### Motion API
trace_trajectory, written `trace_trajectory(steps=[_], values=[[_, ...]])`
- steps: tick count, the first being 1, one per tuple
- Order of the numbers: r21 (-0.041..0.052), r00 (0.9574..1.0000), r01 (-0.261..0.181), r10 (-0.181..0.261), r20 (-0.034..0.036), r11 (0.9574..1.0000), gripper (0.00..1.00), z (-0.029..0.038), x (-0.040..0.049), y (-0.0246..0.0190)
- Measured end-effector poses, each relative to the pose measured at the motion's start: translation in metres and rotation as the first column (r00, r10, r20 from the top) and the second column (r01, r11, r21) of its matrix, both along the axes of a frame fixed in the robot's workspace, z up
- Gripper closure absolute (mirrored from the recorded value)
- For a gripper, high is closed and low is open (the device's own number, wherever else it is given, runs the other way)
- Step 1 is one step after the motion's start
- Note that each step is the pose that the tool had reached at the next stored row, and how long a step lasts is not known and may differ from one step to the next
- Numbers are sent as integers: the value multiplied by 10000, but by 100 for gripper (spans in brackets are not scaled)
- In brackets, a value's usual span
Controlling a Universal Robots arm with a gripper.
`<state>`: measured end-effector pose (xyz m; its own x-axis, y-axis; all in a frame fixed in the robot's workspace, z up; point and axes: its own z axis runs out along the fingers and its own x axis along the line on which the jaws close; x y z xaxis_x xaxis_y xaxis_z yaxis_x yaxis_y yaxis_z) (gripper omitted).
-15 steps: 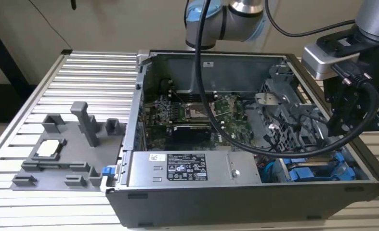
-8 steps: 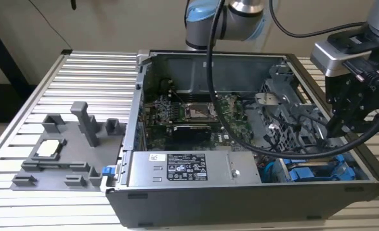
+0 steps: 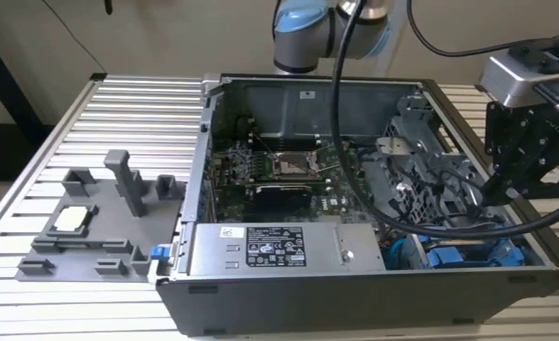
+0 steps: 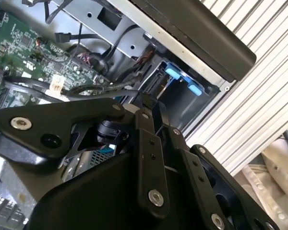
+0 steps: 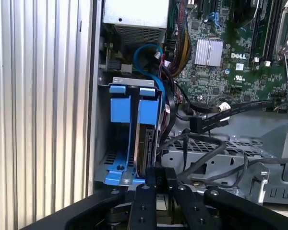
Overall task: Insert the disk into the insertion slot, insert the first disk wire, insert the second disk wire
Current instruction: 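Insert the first disk wire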
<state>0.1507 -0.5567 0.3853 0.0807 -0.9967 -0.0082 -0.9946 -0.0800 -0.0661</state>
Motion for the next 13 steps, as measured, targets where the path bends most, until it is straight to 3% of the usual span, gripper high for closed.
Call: trace_trajectory(steps=[4,5,6,13], values=[[-7,9988,0,0,-492,10000,81,-7,98,-7],[-7,9982,0,-1,-599,10000,81,-9,119,-7],[-8,9978,0,0,-658,10000,81,-10,134,-7],[-8,9976,0,0,-686,10000,81,-13,144,-7]])
